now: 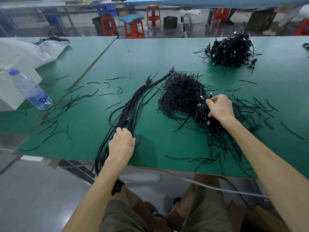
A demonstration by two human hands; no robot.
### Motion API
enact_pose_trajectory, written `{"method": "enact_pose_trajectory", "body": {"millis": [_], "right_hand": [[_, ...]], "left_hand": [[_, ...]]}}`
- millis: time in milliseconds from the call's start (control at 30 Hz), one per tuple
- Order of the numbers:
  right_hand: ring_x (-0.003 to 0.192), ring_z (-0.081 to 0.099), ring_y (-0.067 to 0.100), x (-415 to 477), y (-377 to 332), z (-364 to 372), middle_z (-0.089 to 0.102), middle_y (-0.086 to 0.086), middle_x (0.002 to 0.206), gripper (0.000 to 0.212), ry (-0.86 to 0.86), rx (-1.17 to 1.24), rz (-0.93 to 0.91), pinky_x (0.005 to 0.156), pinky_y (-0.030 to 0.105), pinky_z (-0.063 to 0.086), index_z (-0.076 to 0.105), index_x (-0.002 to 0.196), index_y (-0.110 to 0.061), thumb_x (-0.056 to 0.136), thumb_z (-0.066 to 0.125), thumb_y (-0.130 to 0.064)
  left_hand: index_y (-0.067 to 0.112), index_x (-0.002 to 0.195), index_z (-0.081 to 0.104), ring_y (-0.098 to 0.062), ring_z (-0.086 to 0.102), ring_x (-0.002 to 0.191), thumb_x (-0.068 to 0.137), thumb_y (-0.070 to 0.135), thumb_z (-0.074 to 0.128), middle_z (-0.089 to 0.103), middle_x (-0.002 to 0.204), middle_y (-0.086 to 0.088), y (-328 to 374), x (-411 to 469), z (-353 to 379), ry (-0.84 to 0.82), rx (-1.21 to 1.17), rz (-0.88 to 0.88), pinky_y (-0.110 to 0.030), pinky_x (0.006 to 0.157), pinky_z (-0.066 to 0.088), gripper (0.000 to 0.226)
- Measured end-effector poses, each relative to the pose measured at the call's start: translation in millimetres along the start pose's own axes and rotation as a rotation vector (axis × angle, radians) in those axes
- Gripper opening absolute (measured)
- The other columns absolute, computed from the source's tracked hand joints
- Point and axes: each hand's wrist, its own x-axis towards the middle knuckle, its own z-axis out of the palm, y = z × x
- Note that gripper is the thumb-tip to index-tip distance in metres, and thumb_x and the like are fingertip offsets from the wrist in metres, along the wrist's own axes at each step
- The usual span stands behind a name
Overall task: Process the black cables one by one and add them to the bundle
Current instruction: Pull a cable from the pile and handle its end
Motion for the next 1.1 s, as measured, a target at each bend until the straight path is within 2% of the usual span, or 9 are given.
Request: {"method": "enact_pose_trajectory", "body": {"millis": [133,233,400,533,667,800,933,1000,1100], "right_hand": [[0.070,0.067,0.016,-7.3,0.6,0.4,0.066,0.012,0.103,0.037,-0.007,0.036,-0.042,0.069,0.031,0.042,0.049,0.129,-0.006,0.101,0.058,-0.028],[0.091,0.065,0.028,-15.2,1.9,3.1,0.056,0.014,0.119,0.040,-0.014,0.003,-0.100,0.091,0.041,0.049,0.046,0.131,-0.008,0.099,0.062,-0.026],[0.082,0.060,0.017,-45.7,-11.8,14.6,0.045,0.009,0.124,0.039,-0.003,-0.038,-0.321,0.090,0.038,0.056,0.052,0.134,-0.013,0.097,0.064,-0.014],[0.081,0.063,0.007,-86.9,-37.8,33.6,0.041,-0.003,0.129,0.055,-0.194,-0.004,-0.640,0.091,0.032,0.055,0.051,0.140,-0.026,0.092,0.069,-0.006],[0.121,0.055,0.016,-124.1,-63.1,64.9,0.042,-0.003,0.147,0.071,-0.529,0.096,-0.760,0.104,0.032,0.047,0.044,0.150,-0.022,0.089,0.059,0.010],[0.103,0.062,0.016,-128.1,-61.1,68.3,0.063,0.007,0.125,0.059,-0.563,0.020,-0.644,0.097,0.037,0.048,0.047,0.144,-0.012,0.091,0.042,0.015],[0.094,0.068,0.019,-130.9,-53.4,58.1,0.067,0.006,0.124,0.042,-0.536,-0.114,-0.591,0.088,0.041,0.055,0.049,0.131,-0.013,0.096,0.040,0.009],[0.083,0.069,0.020,-138.8,-55.0,57.0,0.071,0.004,0.116,0.025,-0.491,-0.179,-0.585,0.083,0.043,0.056,0.050,0.120,-0.014,0.103,0.038,-0.001],[0.087,0.070,0.031,-150.6,-58.9,56.5,0.073,0.008,0.103,0.018,-0.458,-0.283,-0.614,0.080,0.047,0.055,0.050,0.118,-0.013,0.107,0.035,-0.014]], "left_hand": [[0.004,0.096,0.057,-0.030,0.057,0.085,0.105,0.025,0.049,0.057,0.108,-0.014,-1.5,1.8,0.3,-0.002,-0.008,0.002,-0.036,0.067,0.039,0.025],[0.005,0.075,0.054,-0.026,0.054,0.070,0.100,0.026,0.051,0.057,0.093,-0.012,-2.1,-2.1,1.7,0.061,-0.095,-0.008,-0.035,0.059,0.040,0.033],[0.008,0.079,0.064,-0.015,0.063,0.058,0.098,0.028,0.057,0.067,0.067,0.000,6.5,-3.4,-13.2,0.023,-0.515,-0.003,-0.029,0.057,0.047,0.028],[0.007,0.096,0.065,-0.023,0.071,0.053,0.102,0.022,0.057,0.071,0.059,-0.002,28.0,-4.3,-38.5,-0.244,-1.006,0.078,-0.027,0.048,0.053,0.017],[0.000,0.088,0.062,-0.018,0.052,0.040,0.103,0.021,0.056,0.060,0.052,-0.009,42.5,-9.3,-50.4,-0.336,-1.120,0.195,-0.025,0.043,0.041,0.027],[-0.008,0.105,0.063,-0.015,0.057,0.055,0.099,0.011,0.064,0.065,0.081,-0.019,29.7,-9.7,-53.8,-0.439,-1.408,0.192,-0.023,0.053,0.050,0.020],[-0.003,0.121,0.069,-0.025,0.070,0.112,0.087,-0.006,0.068,0.069,0.122,-0.021,12.0,-10.4,-54.5,-0.517,-1.923,0.231,-0.026,0.089,0.057,0.033],[0.004,0.127,0.069,-0.025,0.063,0.125,0.087,-0.001,0.071,0.066,0.132,-0.019,11.5,-13.6,-50.7,-0.488,-1.861,0.293,-0.027,0.096,0.054,0.040],[0.017,0.126,0.072,-0.020,0.062,0.106,0.095,0.028,0.070,0.073,0.114,-0.011,20.5,-19.8,-44.2,-0.397,-1.559,0.317,-0.030,0.093,0.051,0.033]]}}
